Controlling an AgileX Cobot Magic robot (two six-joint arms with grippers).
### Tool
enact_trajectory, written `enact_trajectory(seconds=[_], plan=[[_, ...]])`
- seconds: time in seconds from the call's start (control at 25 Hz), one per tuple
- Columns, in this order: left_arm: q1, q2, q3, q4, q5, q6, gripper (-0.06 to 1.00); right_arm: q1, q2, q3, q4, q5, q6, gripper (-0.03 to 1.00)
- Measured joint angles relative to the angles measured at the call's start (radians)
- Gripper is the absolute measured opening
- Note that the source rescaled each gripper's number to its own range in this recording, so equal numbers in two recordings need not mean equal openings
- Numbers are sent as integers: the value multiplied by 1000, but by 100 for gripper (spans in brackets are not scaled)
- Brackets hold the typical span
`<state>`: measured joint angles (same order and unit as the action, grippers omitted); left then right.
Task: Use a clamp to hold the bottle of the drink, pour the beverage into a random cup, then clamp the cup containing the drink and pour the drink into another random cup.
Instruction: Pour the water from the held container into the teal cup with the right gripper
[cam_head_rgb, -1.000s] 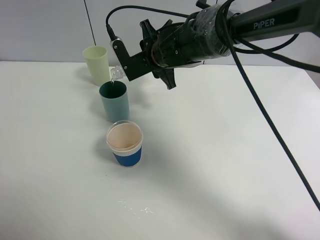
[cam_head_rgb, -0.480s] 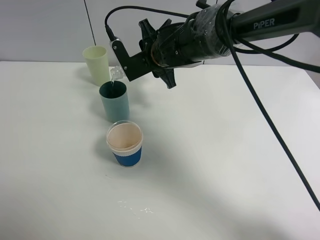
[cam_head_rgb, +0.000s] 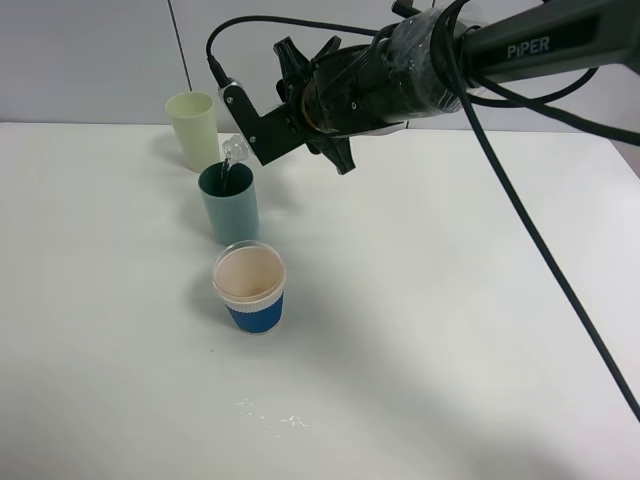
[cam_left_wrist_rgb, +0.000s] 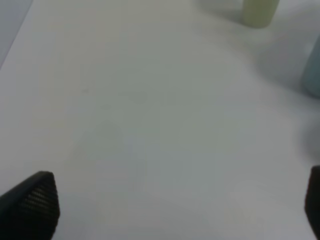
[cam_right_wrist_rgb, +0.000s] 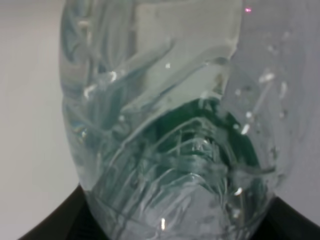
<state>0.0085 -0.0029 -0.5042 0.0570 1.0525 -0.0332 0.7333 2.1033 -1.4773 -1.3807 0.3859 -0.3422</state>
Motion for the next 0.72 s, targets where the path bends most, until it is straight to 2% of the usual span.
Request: enact_trajectory(seconds=[0.72], plan=[[0, 0, 0, 0, 0, 0, 100, 0, 0, 0, -3, 0, -4, 0]])
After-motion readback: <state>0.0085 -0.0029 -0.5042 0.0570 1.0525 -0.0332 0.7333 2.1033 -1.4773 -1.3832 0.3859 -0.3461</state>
